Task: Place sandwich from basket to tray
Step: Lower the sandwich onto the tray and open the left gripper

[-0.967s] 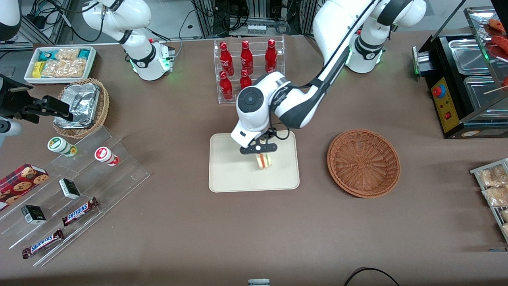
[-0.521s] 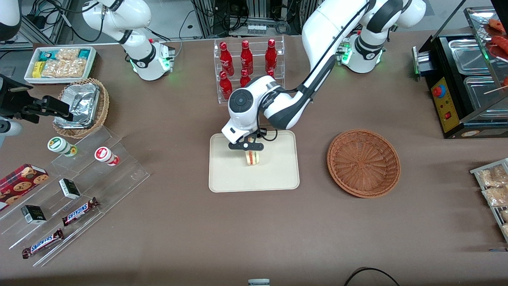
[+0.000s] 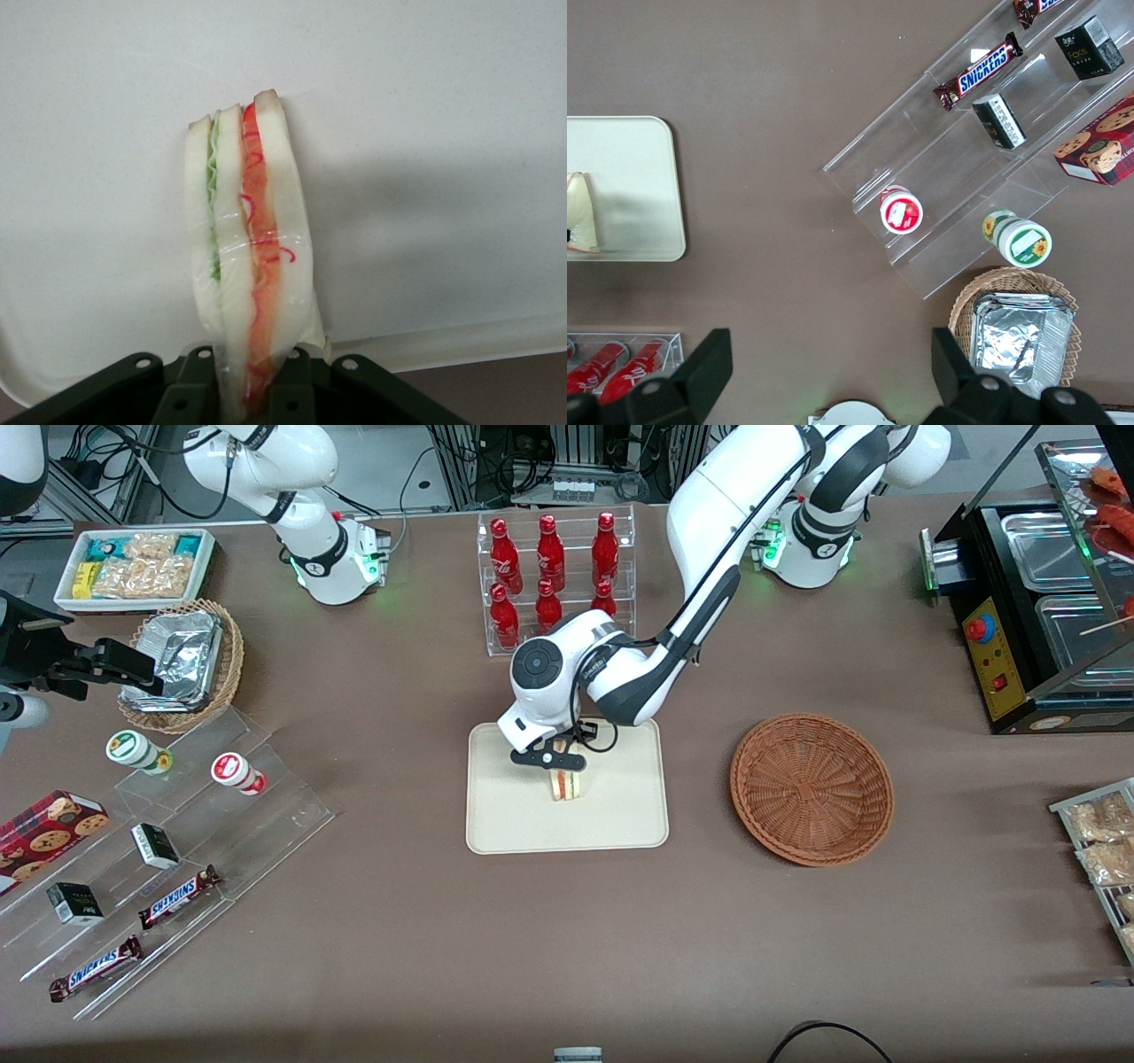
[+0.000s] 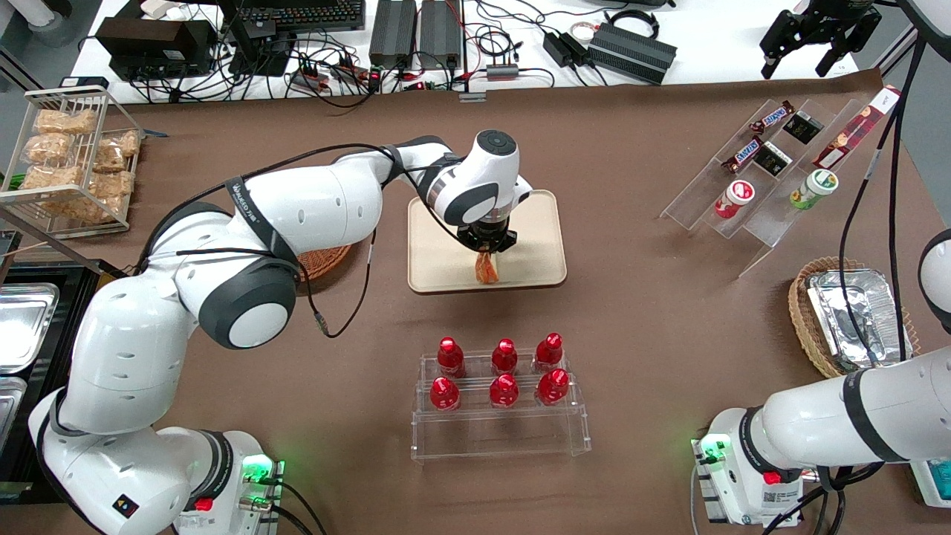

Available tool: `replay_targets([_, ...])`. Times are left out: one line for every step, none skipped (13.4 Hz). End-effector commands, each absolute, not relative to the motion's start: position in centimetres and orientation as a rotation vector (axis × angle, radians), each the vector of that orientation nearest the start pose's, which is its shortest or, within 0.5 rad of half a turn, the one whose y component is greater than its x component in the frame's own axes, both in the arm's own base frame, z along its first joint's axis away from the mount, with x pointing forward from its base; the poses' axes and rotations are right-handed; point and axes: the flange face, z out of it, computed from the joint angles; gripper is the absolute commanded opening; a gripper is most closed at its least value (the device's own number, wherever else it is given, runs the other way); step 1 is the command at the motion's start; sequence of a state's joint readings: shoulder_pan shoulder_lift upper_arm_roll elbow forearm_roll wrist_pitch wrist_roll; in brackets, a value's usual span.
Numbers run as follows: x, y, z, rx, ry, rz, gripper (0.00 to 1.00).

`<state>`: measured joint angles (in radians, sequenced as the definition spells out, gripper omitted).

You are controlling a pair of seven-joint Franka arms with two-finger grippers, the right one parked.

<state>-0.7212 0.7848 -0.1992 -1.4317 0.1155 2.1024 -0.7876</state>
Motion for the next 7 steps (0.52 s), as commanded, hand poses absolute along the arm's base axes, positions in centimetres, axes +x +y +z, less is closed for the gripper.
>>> replay_targets([46.0,-55.5,22.4,-3.086,0.234,0.124,0.57])
replay_targets([46.1,-55.5,22.6,-3.089,0.229,0.121,0.69])
replay_targets([46.2,-55.5,22.8,-3.09,0.23,0.115,0.86])
replay_targets([46.3,-55.5,23.2,-3.093,0.229,0.107,0.99])
replay_targets([46.4,-55.5,23.7,-3.098,0.221,0.101,0.99])
replay_targets([46.8,-55.5,24.9,-3.112,0.207,0.087,0.99])
replay_targets([47.0,-55.4,26.1,-3.123,0.2,0.074,0.99])
